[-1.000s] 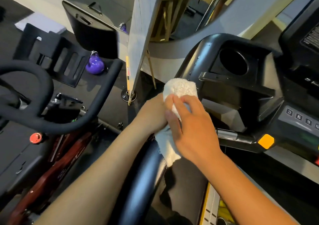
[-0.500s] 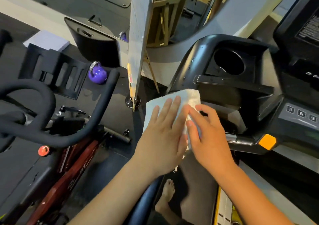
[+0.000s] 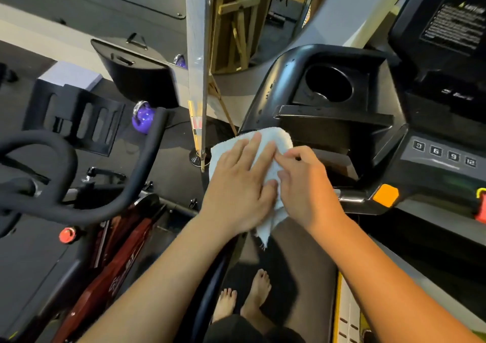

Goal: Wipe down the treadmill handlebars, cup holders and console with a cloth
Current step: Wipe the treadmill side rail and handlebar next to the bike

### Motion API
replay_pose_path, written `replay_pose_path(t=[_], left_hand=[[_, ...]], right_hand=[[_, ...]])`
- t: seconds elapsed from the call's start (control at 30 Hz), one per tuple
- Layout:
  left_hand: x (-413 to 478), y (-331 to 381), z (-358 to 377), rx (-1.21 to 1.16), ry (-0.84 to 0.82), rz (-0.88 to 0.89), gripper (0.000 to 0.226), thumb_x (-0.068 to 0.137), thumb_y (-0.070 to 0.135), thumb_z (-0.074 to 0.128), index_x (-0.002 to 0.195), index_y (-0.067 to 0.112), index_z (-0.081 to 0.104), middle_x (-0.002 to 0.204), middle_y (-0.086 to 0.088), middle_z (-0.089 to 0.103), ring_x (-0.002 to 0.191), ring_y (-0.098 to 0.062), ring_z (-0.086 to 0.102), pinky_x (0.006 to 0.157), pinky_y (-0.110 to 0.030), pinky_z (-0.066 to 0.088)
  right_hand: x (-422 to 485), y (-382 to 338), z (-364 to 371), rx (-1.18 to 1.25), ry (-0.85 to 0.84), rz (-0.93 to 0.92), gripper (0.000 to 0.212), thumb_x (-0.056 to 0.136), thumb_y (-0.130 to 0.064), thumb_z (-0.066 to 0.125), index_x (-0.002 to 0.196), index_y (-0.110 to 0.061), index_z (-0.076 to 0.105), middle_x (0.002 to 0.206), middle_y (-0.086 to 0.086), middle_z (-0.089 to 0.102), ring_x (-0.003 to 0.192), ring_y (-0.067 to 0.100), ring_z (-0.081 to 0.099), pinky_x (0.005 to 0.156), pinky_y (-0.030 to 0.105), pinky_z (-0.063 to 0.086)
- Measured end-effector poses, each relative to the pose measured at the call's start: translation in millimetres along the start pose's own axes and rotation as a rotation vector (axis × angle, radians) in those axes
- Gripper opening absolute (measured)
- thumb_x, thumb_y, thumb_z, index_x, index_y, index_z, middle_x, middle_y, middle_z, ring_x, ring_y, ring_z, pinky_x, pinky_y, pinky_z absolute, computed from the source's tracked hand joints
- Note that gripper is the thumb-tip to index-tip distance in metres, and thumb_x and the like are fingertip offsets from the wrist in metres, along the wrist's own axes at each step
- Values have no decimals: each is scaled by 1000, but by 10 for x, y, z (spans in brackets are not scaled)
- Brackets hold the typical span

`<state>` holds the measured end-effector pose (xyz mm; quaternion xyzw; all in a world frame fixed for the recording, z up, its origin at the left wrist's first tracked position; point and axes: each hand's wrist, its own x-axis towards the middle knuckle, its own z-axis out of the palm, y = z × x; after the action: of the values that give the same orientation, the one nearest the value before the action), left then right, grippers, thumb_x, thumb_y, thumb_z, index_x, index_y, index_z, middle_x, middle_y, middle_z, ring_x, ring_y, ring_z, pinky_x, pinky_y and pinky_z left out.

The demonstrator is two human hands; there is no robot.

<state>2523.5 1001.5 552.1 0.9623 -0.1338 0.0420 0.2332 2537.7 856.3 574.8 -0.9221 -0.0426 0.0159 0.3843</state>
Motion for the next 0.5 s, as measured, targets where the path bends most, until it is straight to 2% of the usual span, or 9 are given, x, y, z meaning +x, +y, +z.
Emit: replay_pose_path(t=[0.07,0.13,0.2,0.27,0.33,0.4,0.47,0.5], left_hand=[[199,-2,-20,8,-21,-28,72,89,47,22,154,17,28,162,-12,19,149,-30,15,118,-35,6],[213,52,-17,9,-21,-31,71,91,45,21,155,16,23,163,-12,14,150,-29,10,118,-34,2],[18,98,-7,41,-6,-16,67,94,41,29,155,16,23,163,-12,14,150,-30,11,119,-38,4],[-181,84,0,23,-7,-10,67,92,41,35,154,17,28,162,-10,19,149,-29,16,120,-42,14],[-128,-19,-5,-27,-17,-15,69,89,46,36,153,20,31,162,-7,21,149,-26,17,121,-41,15],[-4,-135,-19,-85,-28,-50,72,90,52,29,154,21,29,162,-8,20,150,-24,14,122,-39,11],[9,-157,-39,-135,-53,-74,72,92,53,22,156,21,22,164,-8,15,151,-24,7,122,-44,10],[-67,-133,-36,-128,-47,-50,70,94,50,23,156,20,20,164,-9,15,151,-26,6,121,-48,12]], right_hand=[[165,-17,-27,-55,49,-4,23,92,-14,51,114,-10,56,98,-4,54,88,8,53,72,14,39],[191,-22,-73,-202,3,-84,28,91,-7,51,118,-12,57,112,6,50,96,22,53,76,24,39],[61,15,-101,-295,-102,-113,36,93,-9,50,127,-19,56,124,3,42,102,20,52,75,16,38],[-130,56,-86,-393,-111,-189,44,92,-8,54,133,-23,54,130,2,40,109,18,52,77,11,35],[-170,39,-64,-444,-43,-216,47,89,-6,57,134,-21,55,132,8,45,113,25,51,82,20,37],[-116,-119,-70,-412,24,-222,42,91,-11,49,133,-14,56,135,13,49,121,33,49,93,32,40],[-81,-271,-50,-458,-3,-322,47,92,-18,37,135,-7,54,142,15,49,134,35,43,107,44,35],[-95,-305,-30,-608,-64,-384,52,93,-21,30,138,-6,50,145,14,46,140,34,36,111,49,29]])
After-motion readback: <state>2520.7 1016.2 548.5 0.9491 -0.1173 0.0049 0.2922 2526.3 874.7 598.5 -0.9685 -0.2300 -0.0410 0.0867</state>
